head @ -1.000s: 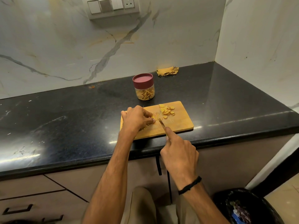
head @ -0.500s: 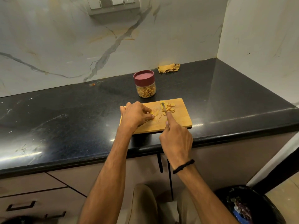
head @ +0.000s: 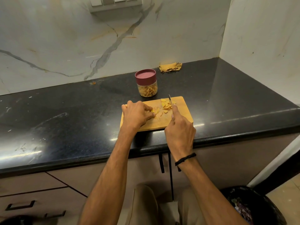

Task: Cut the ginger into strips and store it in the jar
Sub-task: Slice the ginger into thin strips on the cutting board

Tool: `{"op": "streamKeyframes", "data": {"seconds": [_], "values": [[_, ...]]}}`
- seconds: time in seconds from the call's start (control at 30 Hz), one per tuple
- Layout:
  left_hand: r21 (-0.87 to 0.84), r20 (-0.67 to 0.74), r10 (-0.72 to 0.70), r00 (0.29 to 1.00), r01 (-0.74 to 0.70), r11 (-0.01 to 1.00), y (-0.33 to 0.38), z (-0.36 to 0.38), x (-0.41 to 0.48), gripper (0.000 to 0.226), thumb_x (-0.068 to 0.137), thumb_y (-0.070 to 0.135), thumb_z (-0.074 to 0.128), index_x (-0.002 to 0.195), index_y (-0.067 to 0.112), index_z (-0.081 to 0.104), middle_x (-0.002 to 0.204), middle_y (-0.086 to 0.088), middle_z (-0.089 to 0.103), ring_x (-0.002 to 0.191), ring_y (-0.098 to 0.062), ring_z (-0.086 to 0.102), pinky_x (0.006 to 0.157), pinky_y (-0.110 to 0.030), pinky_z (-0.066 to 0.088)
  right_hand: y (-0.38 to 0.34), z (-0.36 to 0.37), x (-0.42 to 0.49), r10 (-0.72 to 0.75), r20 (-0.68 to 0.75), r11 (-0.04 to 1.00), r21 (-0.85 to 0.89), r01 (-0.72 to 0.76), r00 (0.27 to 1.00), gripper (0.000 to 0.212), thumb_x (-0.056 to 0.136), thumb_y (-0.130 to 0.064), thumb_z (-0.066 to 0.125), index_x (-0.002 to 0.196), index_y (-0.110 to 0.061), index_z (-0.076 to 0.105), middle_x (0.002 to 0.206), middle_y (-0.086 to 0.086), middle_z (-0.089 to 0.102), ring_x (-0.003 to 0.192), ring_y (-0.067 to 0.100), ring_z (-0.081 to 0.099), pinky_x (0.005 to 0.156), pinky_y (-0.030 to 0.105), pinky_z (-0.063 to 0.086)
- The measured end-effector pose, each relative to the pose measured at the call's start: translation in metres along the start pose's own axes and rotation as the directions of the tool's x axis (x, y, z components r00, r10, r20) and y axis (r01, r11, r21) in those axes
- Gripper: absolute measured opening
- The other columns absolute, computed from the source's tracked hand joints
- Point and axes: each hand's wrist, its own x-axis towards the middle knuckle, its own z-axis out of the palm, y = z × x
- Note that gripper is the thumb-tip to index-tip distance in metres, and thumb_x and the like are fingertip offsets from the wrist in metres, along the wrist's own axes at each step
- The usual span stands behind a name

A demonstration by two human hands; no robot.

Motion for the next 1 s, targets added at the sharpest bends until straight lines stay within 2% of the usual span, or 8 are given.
{"op": "streamKeyframes", "data": {"seconds": [0.17, 0.33, 0.47, 0.57, 0.77, 0.87, 1.0], "values": [[-0.027, -0.023, -0.003, 1.0, 0.003, 1.0, 0.0, 0.001, 0.001, 0.037, 0.091, 0.055, 0.064, 0.123, 0.038, 0.07, 0.129, 0.004, 0.063, 0.119, -0.024, 0.04, 0.088, -0.039, 0.024, -0.001, 0.005, -0.008, -0.09, 0.036, 0.996, 0.008, 0.09, 0.995, 0.043, 0.099, -0.024, 0.048, 0.142, -0.024, 0.049, 0.071, -0.006, 0.052, 0.061, 0.009, 0.045, 0.053, 0.018, 0.031], [-0.037, -0.027, -0.013, 1.0, 0.012, 0.999, 0.0, 0.003, 0.001, 0.036, 0.091, 0.055, 0.064, 0.122, 0.037, 0.071, 0.128, 0.005, 0.063, 0.118, -0.024, 0.04, 0.09, -0.04, 0.026, -0.005, 0.005, -0.016, -0.103, 0.122, 0.991, -0.078, 0.113, 0.987, 0.045, 0.1, -0.029, 0.046, 0.145, -0.029, 0.043, 0.077, -0.008, 0.049, 0.069, 0.008, 0.045, 0.061, 0.021, 0.034], [-0.052, -0.033, -0.02, 0.999, 0.018, 0.998, -0.002, 0.004, 0.001, 0.037, 0.09, 0.056, 0.064, 0.122, 0.037, 0.07, 0.127, 0.005, 0.064, 0.118, -0.023, 0.04, 0.088, -0.038, 0.024, -0.007, 0.001, -0.02, -0.11, 0.167, 0.983, -0.124, 0.132, 0.98, 0.046, 0.099, -0.026, 0.047, 0.145, -0.028, 0.042, 0.078, -0.005, 0.049, 0.071, 0.01, 0.044, 0.063, 0.023, 0.031], [-0.058, -0.036, -0.024, 0.999, 0.022, 0.998, -0.002, 0.004, 0.001, 0.038, 0.09, 0.056, 0.064, 0.122, 0.037, 0.07, 0.127, 0.004, 0.063, 0.118, -0.024, 0.04, 0.091, -0.04, 0.027, -0.005, -0.003, -0.022, -0.095, 0.187, 0.979, -0.16, 0.126, 0.978, 0.048, 0.099, -0.024, 0.045, 0.146, -0.029, 0.04, 0.078, -0.003, 0.05, 0.072, 0.012, 0.045, 0.064, 0.025, 0.033], [-0.05, -0.032, -0.018, 0.999, 0.016, 0.999, -0.002, 0.005, 0.004, 0.039, 0.09, 0.055, 0.064, 0.123, 0.036, 0.07, 0.129, 0.005, 0.063, 0.119, -0.024, 0.04, 0.094, -0.041, 0.028, 0.001, -0.018, -0.028, -0.041, 0.227, 0.982, -0.169, 0.081, 0.973, 0.048, 0.1, -0.025, 0.045, 0.147, -0.032, 0.037, 0.087, -0.005, 0.052, 0.077, 0.008, 0.044, 0.068, 0.02, 0.032], [-0.057, -0.038, -0.004, 0.999, 0.002, 0.998, -0.004, 0.006, 0.003, 0.038, 0.091, 0.055, 0.064, 0.124, 0.036, 0.07, 0.128, 0.005, 0.064, 0.118, -0.024, 0.04, 0.094, -0.042, 0.028, -0.001, -0.023, -0.027, -0.028, 0.215, 0.99, -0.127, 0.056, 0.976, 0.047, 0.1, -0.025, 0.046, 0.146, -0.032, 0.041, 0.098, -0.002, 0.063, 0.078, 0.009, 0.043, 0.069, 0.019, 0.034], [-0.044, -0.085, 0.025, 0.996, -0.028, 0.999, -0.006, 0.008, -0.001, 0.037, 0.093, 0.056, 0.061, 0.123, 0.037, 0.07, 0.125, 0.004, 0.065, 0.115, -0.026, 0.04, 0.094, -0.043, 0.029, -0.004, -0.017, -0.02, -0.035, 0.104, 0.999, -0.015, 0.037, 0.994, 0.042, 0.1, -0.023, 0.048, 0.141, -0.031, 0.048, 0.094, -0.001, 0.067, 0.073, 0.01, 0.043, 0.067, 0.02, 0.033]]}}
